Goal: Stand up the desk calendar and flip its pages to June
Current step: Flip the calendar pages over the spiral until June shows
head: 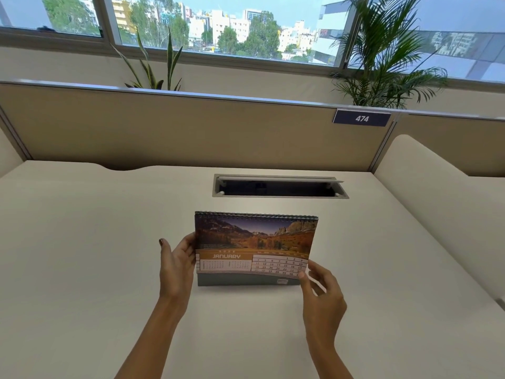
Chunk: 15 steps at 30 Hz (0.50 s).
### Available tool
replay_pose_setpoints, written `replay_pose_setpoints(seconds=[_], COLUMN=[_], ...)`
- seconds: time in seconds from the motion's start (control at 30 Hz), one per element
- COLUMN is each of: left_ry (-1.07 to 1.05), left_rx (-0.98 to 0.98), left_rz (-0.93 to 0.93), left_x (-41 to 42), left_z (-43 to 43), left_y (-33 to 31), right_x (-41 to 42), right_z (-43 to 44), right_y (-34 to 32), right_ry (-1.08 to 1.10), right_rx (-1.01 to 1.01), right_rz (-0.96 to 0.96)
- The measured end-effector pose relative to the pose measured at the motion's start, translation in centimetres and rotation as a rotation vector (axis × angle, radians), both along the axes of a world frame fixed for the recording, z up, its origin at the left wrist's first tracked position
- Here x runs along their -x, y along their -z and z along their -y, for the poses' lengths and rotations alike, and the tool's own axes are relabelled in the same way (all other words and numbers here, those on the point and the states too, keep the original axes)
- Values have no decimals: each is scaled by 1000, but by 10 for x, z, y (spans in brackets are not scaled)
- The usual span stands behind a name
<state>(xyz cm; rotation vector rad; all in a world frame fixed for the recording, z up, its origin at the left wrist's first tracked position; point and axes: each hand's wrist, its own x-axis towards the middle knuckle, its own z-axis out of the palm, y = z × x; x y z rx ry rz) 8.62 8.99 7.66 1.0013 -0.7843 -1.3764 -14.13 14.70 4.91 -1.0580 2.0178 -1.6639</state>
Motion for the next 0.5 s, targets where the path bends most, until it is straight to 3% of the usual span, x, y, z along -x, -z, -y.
replay_pose_setpoints(seconds=[0.37,0.5], left_ry=[0,8], left_rx=[-19,-21], left_rz=[3,4], left_x=[0,0], left_z=[-3,-3], left_y=[-4,-7], right_x=[10,13], right_z=[-8,-11], right_y=[-11,-14], right_ry=[-28,-68], right_rx=[-19,-21], right_rz=[184,160])
